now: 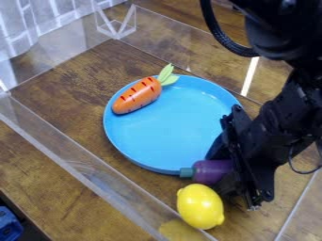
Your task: Put the lemon on the blue tray
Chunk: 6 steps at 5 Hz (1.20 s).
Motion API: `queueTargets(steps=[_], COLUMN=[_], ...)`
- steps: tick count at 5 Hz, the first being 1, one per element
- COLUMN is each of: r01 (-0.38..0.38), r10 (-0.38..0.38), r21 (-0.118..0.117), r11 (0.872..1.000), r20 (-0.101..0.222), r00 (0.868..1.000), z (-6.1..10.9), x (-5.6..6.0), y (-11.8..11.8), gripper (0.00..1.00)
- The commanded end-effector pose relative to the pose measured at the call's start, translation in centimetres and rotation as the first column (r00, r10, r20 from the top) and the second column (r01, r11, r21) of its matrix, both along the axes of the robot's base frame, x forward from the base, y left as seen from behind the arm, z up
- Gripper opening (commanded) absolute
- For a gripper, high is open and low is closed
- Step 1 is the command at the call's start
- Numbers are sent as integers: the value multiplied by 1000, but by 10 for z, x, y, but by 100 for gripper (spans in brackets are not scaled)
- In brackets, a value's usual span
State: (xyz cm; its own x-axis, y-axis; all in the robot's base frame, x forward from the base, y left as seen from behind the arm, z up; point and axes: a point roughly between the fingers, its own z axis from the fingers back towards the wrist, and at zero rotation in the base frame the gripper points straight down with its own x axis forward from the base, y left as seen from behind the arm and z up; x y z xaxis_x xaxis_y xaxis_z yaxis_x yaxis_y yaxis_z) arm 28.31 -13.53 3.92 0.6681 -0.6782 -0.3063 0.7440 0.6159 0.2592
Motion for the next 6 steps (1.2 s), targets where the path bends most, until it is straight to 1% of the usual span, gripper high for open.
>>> queueTargets(steps=[1, 3, 6], r01=[7, 31, 67], r10=[-6, -31, -67], r21=[-22, -4, 7], r11=[1000, 1000, 998], r20=[46, 51, 56], r00=[999, 998, 996], z=[15, 21, 21], x=[11, 16, 24], y=[-3, 0, -2], gripper=[0, 0, 0])
